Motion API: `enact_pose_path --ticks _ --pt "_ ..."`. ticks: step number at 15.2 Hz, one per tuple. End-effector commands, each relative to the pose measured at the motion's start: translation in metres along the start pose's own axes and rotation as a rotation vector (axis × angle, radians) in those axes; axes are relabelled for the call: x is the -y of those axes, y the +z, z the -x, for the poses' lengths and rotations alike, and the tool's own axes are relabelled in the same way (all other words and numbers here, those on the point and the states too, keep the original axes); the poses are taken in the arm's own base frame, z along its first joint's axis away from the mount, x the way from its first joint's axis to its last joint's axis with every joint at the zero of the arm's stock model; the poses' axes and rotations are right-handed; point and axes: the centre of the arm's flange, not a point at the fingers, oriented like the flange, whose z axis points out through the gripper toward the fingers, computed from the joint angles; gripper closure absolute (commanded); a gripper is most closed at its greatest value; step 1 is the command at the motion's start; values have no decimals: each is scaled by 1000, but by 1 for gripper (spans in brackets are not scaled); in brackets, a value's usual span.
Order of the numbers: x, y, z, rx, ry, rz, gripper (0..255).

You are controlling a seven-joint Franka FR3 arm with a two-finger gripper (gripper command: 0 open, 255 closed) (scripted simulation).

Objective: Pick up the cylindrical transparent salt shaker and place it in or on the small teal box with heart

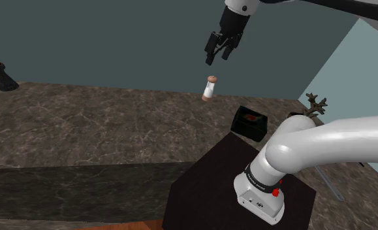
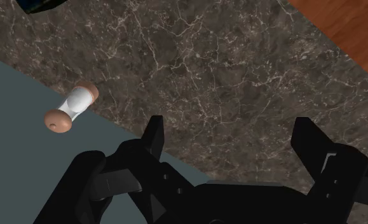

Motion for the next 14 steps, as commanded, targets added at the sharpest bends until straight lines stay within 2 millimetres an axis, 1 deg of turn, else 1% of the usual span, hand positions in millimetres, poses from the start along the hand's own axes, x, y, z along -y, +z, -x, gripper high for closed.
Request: enact_pose_path --ticks 1,14 --pt "0 0 0 0 0 0 0" --pt "-117 106 -56 20 -26 48 0"
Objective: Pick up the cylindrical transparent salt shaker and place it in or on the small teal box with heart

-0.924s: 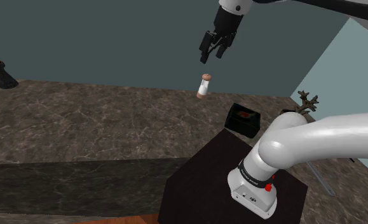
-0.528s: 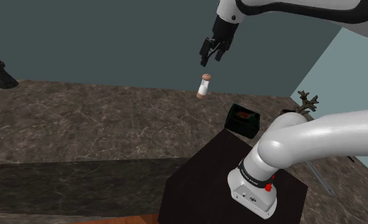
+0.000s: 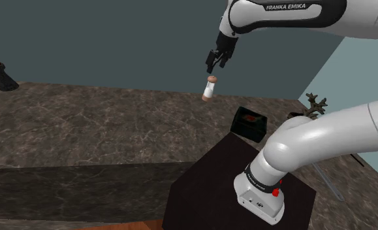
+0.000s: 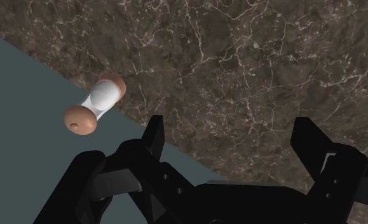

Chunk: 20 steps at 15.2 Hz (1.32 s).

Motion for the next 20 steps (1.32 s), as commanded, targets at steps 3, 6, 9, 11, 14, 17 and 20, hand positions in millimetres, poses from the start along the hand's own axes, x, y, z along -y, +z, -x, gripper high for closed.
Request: enact_pose_path --ticks 3,6,9,11,14,17,20 --pt "-37 32 -16 5 -9 16 0" --pt "-64 56 -29 9 -15 27 0" --pt "-91 81 -42 14 -21 38 0" --pt "-109 97 -50 17 -25 45 0" --pt "-137 121 -63 21 -31 57 0" --pt "-164 144 -77 26 -37 68 0" --pt "-192 167 -90 31 -43 79 0"
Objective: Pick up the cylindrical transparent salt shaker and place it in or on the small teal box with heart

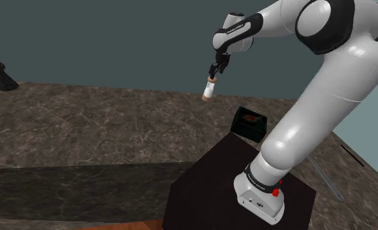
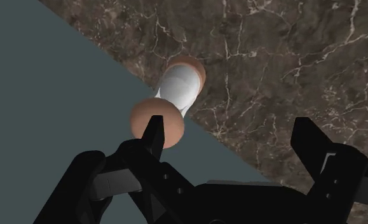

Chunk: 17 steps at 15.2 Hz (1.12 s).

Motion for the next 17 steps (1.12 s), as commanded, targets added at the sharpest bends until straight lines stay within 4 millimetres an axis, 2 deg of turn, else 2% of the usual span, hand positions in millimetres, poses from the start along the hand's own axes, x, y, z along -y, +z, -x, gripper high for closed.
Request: enact_pose_path --ticks 1,6,14,17 --pt "-19 18 -10 2 -6 9 0" --pt "-63 59 -32 10 -16 27 0" --pt "-67 101 -33 10 -16 29 0" --pt "-67 101 -33 10 -16 29 0"
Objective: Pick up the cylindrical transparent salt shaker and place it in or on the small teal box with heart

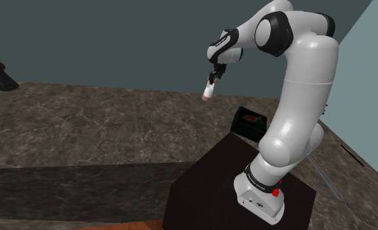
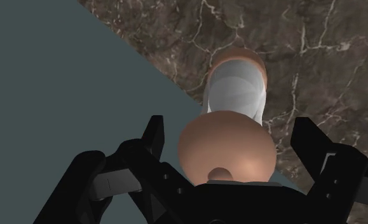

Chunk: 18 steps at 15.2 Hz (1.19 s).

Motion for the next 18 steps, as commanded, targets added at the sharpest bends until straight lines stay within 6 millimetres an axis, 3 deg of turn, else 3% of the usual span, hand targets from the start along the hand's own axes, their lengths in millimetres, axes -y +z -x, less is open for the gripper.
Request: enact_pose_path --ticks 1,5,6,15,18 --pt "0 1 0 0 0 0 0" --pt "0 1 0 0 0 0 0" --pt "0 1 0 0 0 0 255" --pt "0 1 0 0 0 0 255" --pt "-3 -15 -1 0 0 0 255"
